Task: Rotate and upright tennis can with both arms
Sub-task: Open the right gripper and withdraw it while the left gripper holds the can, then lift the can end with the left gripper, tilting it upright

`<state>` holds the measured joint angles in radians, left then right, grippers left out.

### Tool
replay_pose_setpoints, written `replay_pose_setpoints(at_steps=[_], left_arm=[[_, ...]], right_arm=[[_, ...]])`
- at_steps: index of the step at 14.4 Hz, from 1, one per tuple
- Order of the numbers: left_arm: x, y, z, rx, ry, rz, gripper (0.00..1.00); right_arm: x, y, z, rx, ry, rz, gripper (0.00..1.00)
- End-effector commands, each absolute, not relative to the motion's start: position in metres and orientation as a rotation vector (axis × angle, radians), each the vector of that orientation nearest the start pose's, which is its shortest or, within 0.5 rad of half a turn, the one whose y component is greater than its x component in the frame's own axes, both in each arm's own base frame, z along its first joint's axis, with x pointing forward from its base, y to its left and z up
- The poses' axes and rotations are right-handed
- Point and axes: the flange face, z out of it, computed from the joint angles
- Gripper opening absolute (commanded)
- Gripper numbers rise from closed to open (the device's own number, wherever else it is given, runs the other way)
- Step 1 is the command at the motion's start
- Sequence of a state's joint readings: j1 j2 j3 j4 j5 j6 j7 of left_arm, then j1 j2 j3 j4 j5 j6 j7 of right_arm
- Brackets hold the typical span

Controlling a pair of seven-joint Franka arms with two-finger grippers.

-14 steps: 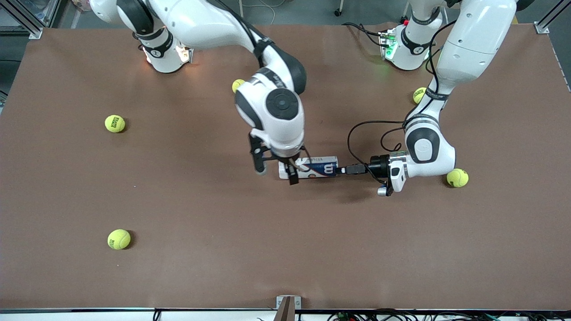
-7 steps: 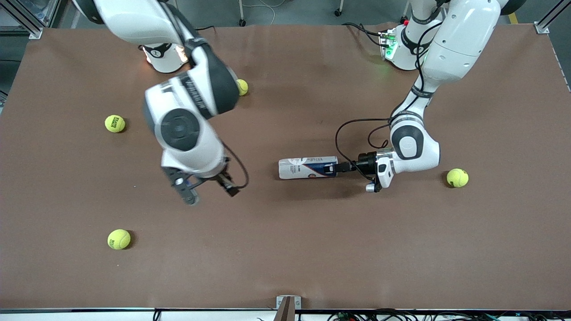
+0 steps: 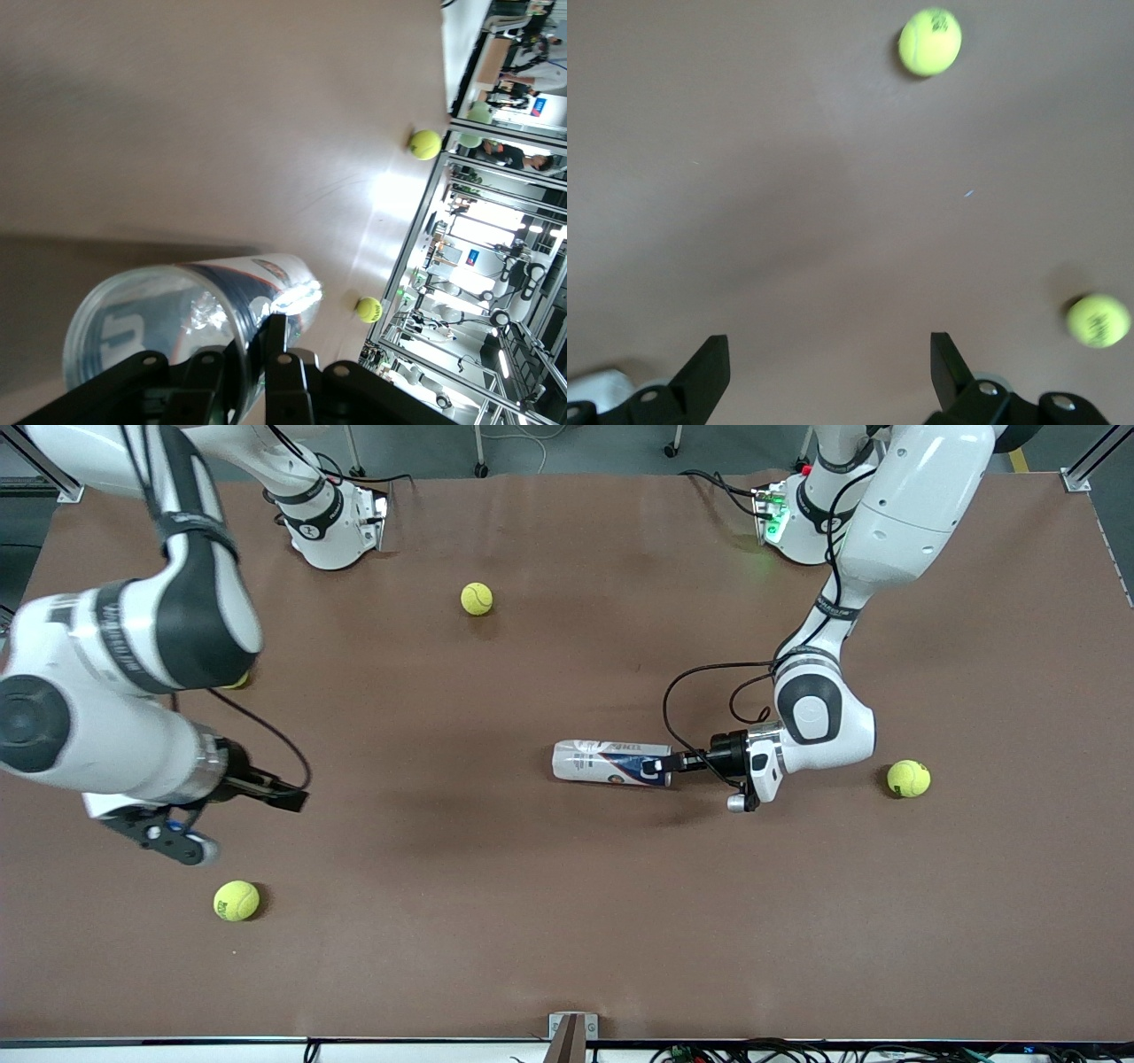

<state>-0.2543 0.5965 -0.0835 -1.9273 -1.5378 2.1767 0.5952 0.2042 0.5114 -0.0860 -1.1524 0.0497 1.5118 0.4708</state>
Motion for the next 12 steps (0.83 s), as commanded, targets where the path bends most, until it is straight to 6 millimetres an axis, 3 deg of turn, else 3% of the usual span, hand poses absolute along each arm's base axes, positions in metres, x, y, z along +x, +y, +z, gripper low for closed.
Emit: replay_pose_setpoints(at_steps=[1, 5, 8, 12], left_arm=[[0.586, -0.236, 0.22, 2.01, 0.288, -0.09, 0.0], [0.614, -0.251, 0.274, 2.183, 0.29, -0.2, 0.0], [0.621, -0.284, 0.319, 2.303, 0.348, -0.249, 0.0], [0.628, -0.349, 0.394, 2.546, 0.5, -0.18, 0.0]], right_arm=[[0.672, 0.038, 0.508, -3.146, 0.359, 0.248, 1.0], [0.668, -0.038, 0.517, -3.18, 0.127, 0.255, 1.0], [0.669, -0.051, 0.52, -3.185, 0.087, 0.251, 1.0], [0.669, -0.051, 0.525, -3.195, 0.093, 0.232, 1.0]])
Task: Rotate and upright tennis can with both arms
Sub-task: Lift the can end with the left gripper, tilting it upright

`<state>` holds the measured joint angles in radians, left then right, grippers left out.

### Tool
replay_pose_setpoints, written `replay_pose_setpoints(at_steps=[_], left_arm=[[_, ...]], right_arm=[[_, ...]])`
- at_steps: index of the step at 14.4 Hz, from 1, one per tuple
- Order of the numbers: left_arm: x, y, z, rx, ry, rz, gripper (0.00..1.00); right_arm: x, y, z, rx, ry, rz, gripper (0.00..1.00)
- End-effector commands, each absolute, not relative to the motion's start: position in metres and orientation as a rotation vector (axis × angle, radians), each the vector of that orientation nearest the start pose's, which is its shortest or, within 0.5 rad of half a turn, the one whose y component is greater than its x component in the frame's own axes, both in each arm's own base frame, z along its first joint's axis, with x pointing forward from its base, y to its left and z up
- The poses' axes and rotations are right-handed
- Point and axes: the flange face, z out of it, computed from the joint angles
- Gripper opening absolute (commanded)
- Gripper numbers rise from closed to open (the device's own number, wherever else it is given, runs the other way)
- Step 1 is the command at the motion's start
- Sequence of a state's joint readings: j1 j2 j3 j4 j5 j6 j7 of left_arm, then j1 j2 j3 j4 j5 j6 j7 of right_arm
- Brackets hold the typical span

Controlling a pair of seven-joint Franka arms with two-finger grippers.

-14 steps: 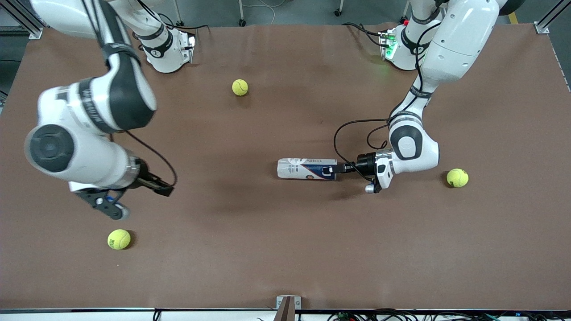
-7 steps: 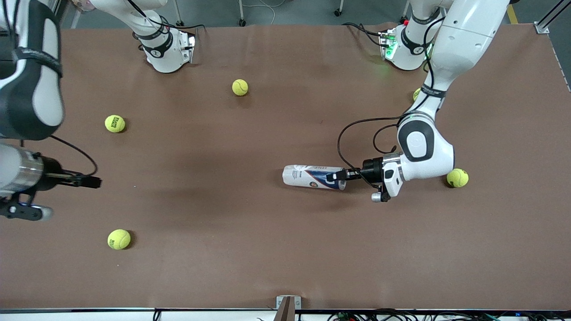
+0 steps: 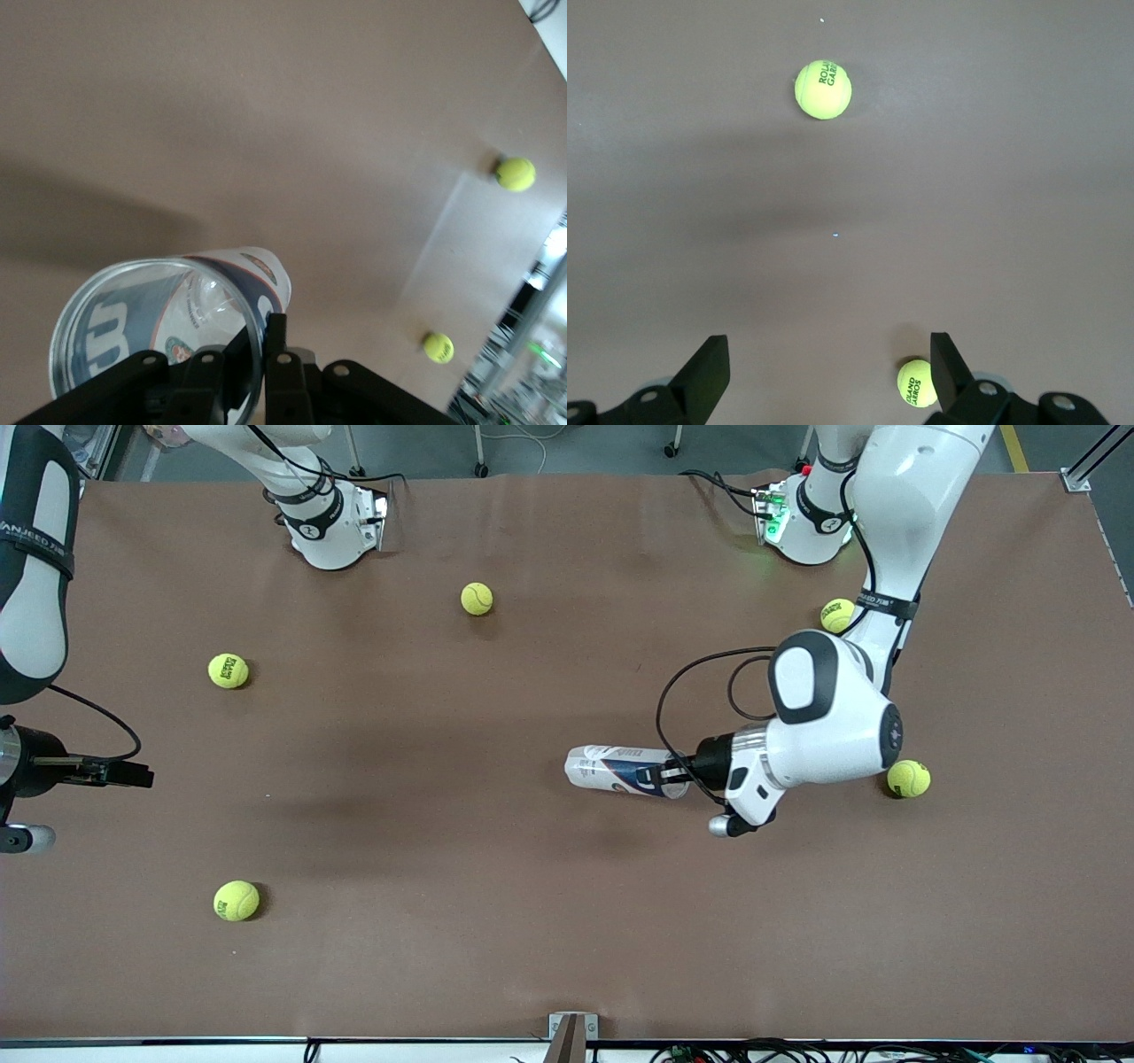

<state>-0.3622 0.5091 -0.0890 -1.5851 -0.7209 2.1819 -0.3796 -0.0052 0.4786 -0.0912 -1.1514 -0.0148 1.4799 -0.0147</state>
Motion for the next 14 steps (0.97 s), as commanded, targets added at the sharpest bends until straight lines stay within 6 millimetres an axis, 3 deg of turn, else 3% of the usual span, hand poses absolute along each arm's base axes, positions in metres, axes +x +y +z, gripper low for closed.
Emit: replay_pose_setpoints(at_steps=[1, 4, 7, 11, 14], left_arm=[[0.623, -0.368, 0.405, 2.59, 0.528, -0.148, 0.0], [0.597, -0.425, 0.424, 2.775, 0.555, -0.135, 0.0], [0.562, -0.476, 0.428, 2.915, 0.547, -0.039, 0.0], [0.507, -0.535, 0.411, 3.055, 0.496, 0.136, 0.0], [0.47, -0.566, 0.384, 3.157, 0.421, 0.18, 0.0]], right_arm=[[0.669, -0.049, 0.525, -3.185, 0.095, 0.235, 1.0], [0.662, -0.046, 0.528, -3.168, 0.099, 0.286, 1.0], [0.652, -0.048, 0.552, -3.166, 0.105, 0.243, 1.0], [0.641, -0.045, 0.572, -3.168, 0.098, 0.235, 1.0], [0.631, -0.045, 0.586, -3.164, 0.096, 0.215, 1.0]])
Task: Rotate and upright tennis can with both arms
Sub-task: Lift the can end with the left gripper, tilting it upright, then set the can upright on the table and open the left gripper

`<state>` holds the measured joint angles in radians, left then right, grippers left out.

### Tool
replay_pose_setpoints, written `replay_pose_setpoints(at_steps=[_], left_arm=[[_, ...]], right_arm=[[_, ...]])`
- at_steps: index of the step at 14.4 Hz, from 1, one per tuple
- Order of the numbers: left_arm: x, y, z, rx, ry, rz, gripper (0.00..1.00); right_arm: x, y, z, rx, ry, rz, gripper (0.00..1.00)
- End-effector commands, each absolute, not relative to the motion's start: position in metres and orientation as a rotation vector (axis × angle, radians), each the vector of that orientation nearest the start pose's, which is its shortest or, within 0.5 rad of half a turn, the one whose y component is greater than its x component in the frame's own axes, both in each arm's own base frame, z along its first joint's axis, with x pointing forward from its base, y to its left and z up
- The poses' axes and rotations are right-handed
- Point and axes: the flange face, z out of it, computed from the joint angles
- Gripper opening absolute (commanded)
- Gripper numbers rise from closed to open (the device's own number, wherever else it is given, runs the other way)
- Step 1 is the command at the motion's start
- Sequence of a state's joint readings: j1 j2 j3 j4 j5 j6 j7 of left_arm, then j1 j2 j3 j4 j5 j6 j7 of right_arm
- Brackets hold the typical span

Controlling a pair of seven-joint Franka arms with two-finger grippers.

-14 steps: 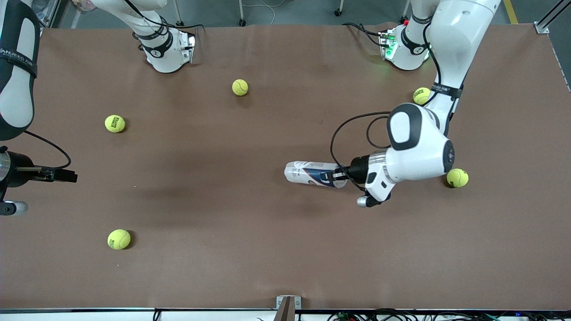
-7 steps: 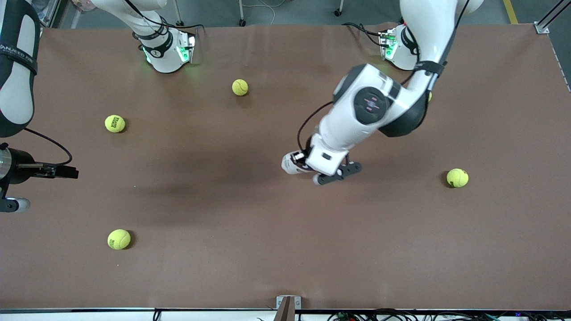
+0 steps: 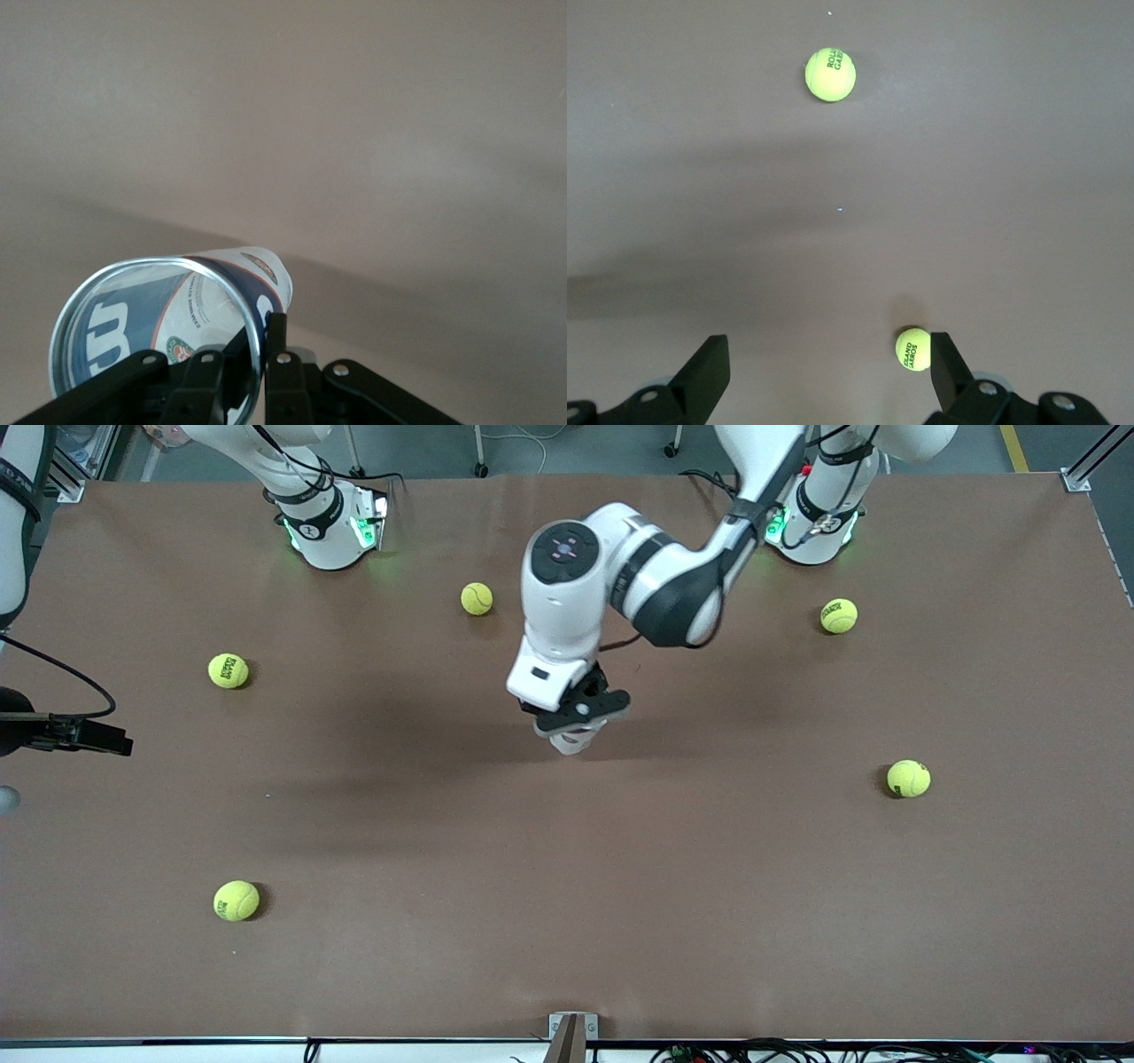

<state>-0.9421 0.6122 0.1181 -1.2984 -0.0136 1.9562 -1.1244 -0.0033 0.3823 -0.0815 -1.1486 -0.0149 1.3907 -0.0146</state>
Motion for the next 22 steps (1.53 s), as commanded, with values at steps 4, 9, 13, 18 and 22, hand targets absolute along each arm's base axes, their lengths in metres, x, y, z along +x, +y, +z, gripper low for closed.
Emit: replay_pose_setpoints(at_steps=[4, 9, 13, 18, 22], left_arm=[[0.447, -0.586, 0.36, -3.036, -0.362, -0.165, 0.0], [0.439, -0.594, 0.35, -3.038, -0.323, -0.164, 0.24], [0.439, -0.594, 0.352, -3.044, -0.324, -0.167, 0.56], [0.441, -0.583, 0.407, -3.08, -0.356, -0.185, 0.76], [0.47, -0.539, 0.474, -3.083, -0.396, -0.268, 1.0]], right_arm=[[0.598, -0.049, 0.596, -3.157, 0.1, 0.176, 1.0], [0.561, -0.048, 0.61, -3.152, 0.093, 0.122, 1.0], [0.534, -0.049, 0.624, -3.15, 0.093, 0.088, 1.0], [0.507, -0.046, 0.642, -3.147, 0.087, 0.049, 1.0], [0.504, -0.042, 0.641, -3.148, 0.075, 0.059, 1.0]])
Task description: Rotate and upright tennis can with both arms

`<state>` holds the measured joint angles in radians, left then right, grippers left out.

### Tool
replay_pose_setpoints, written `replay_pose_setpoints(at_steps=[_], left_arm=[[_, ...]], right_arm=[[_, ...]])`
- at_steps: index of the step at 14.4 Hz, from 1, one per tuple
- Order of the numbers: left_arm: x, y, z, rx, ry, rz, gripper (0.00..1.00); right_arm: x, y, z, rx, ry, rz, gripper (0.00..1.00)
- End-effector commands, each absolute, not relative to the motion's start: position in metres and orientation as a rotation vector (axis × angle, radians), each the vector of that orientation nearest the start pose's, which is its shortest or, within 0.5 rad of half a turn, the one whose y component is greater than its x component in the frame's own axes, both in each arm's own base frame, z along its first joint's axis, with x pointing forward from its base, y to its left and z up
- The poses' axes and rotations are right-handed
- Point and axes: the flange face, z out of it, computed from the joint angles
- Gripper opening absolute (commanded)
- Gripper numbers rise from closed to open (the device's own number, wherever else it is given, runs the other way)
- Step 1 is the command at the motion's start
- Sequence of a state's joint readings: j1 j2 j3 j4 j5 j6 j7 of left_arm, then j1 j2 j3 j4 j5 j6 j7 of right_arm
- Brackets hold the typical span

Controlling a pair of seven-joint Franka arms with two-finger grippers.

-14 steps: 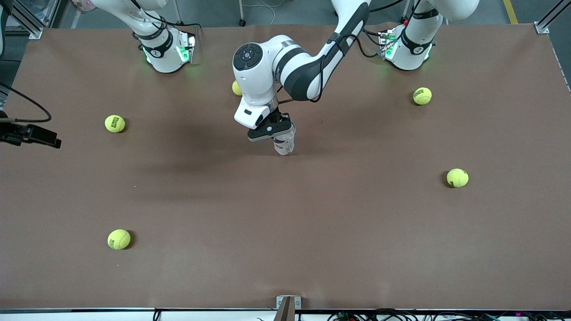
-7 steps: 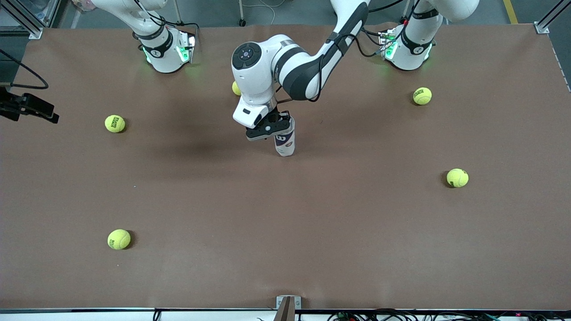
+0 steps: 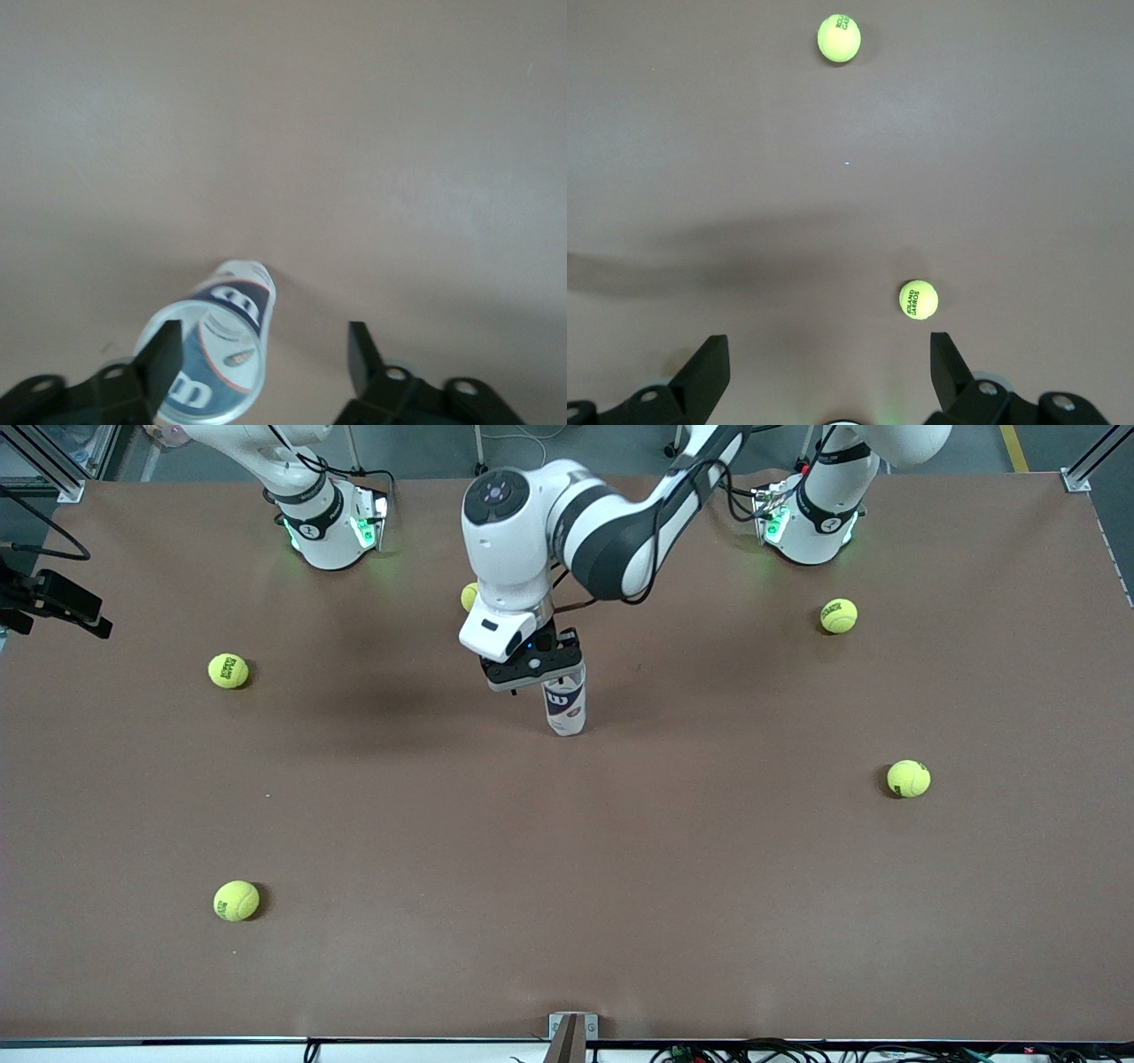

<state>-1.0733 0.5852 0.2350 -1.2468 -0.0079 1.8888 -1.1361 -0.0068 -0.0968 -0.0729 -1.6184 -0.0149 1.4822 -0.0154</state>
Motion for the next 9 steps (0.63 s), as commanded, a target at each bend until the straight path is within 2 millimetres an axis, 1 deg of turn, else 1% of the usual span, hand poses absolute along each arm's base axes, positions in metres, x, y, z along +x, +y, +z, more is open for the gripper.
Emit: replay_pose_setpoints(at_steps=[1, 2, 3, 4, 5, 6, 7, 9], left_arm=[[0.477, -0.524, 0.492, -3.091, -0.32, -0.279, 1.0], [0.488, -0.502, 0.508, -3.081, -0.271, -0.277, 1.0], [0.506, -0.473, 0.521, -3.068, -0.261, -0.254, 1.0], [0.519, -0.449, 0.531, -3.062, -0.244, -0.236, 1.0], [0.532, -0.425, 0.535, -3.052, -0.243, -0.214, 1.0], [0.547, -0.396, 0.544, -3.042, -0.253, -0.2, 1.0], [0.562, -0.361, 0.551, -3.033, -0.265, -0.168, 1.0], [0.586, -0.3, 0.565, -3.037, -0.251, -0.152, 1.0]], right_arm=[[0.503, -0.042, 0.642, -3.149, 0.075, 0.052, 1.0], [0.503, -0.042, 0.642, -3.149, 0.075, 0.052, 1.0], [0.503, -0.042, 0.641, -3.149, 0.075, 0.054, 1.0], [0.503, -0.042, 0.642, -3.149, 0.075, 0.05, 1.0], [0.502, -0.042, 0.642, -3.149, 0.075, 0.049, 1.0], [0.502, -0.041, 0.641, -3.149, 0.073, 0.049, 1.0], [0.502, -0.04, 0.642, -3.149, 0.068, 0.047, 1.0], [0.502, -0.038, 0.642, -3.15, 0.063, 0.042, 1.0]])
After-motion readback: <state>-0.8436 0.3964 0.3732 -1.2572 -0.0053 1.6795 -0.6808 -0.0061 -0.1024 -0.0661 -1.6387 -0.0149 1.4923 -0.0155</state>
